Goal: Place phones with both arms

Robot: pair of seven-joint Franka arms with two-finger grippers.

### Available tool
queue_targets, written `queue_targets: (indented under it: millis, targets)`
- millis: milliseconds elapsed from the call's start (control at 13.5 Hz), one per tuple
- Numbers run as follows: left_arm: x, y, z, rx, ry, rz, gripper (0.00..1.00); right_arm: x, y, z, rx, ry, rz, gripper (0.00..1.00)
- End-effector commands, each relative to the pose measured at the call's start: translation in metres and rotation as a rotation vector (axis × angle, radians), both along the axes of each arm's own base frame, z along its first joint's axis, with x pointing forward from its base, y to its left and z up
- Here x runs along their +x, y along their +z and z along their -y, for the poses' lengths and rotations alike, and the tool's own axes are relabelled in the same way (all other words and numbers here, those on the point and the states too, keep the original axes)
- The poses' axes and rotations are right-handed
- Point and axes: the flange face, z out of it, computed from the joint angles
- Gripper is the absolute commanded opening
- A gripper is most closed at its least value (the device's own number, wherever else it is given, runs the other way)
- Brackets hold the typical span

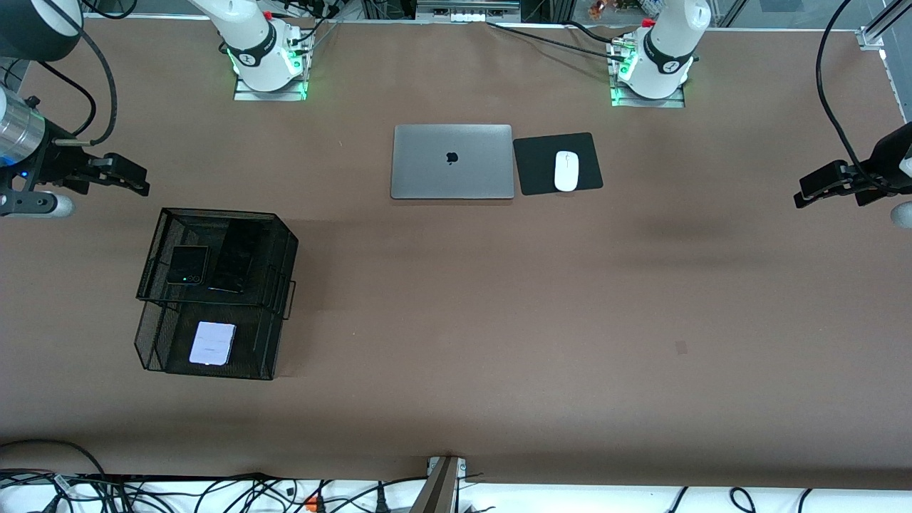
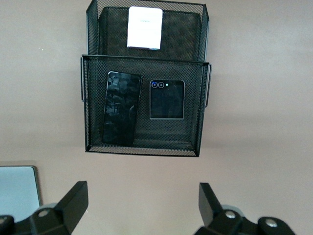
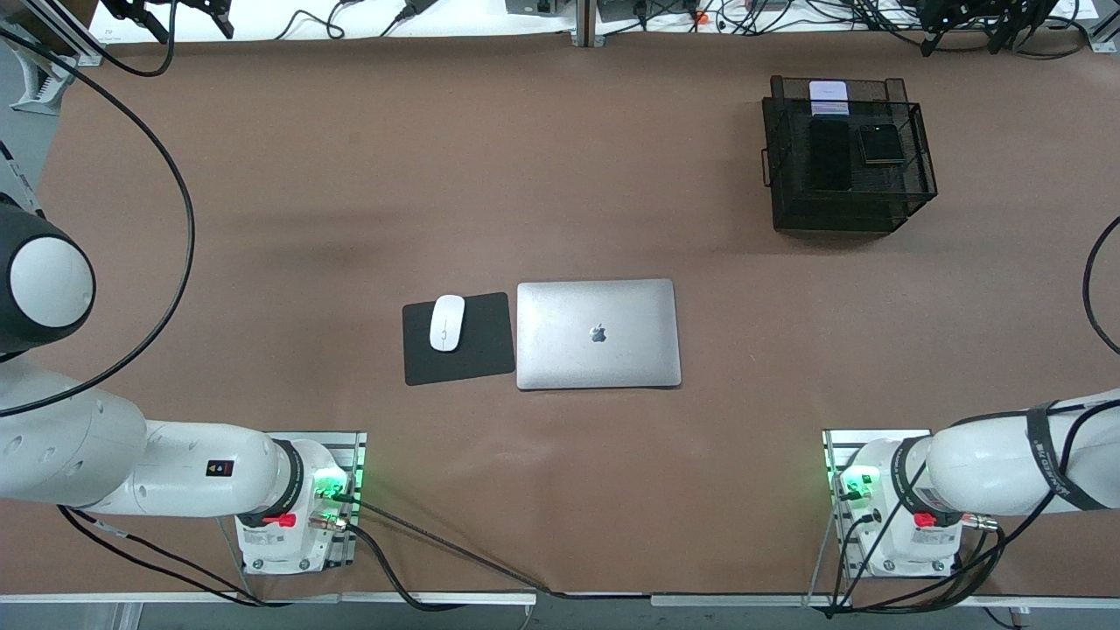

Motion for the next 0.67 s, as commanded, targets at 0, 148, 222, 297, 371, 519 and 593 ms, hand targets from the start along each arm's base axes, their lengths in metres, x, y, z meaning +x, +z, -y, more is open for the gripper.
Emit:
queue_targets:
  millis: [0,148,222,297,371,519,593]
  targets:
    - [-0.0022,0.0055,0.0007,0.024,-0.014,-0.004,1.00,-0.0065,0.0150,0.0066,-0.010,-0.015,-0.006,1.00]
    - [-0.0027,0.0064,0.0007,0.024,-0.014,-0.003,1.00,-0.0067,0.0139,0.0065,-0.010,-0.026,-0.016,1.00]
    - [-0.0022,0.0055,0.0007,0.024,-0.014,-0.004,1.00,-0.0075,0.0140,0.0062,-0.007,-0.032,-0.022,1.00]
    - [-0.0026,0.0064,0.0007,0.024,-0.014,-0.003,1.00,-0.0080,0.0148,0.0044,-0.006,-0.034,-0.021,1.00]
    - [-0.0027,0.0064,0.0007,0.024,-0.016,-0.003,1.00,-0.0081,0.0147,0.0035,-0.006,-0.033,-0.022,1.00]
    - [-0.0022,0.0055,0.0007,0.024,-0.016,-0.004,1.00,-0.0081,0.0147,0.0035,-0.006,-0.033,-0.022,1.00]
    - [-0.0022,0.0055,0.0007,0.024,-0.014,-0.004,1.00,-0.0079,0.0148,0.0052,-0.006,-0.036,-0.021,1.00]
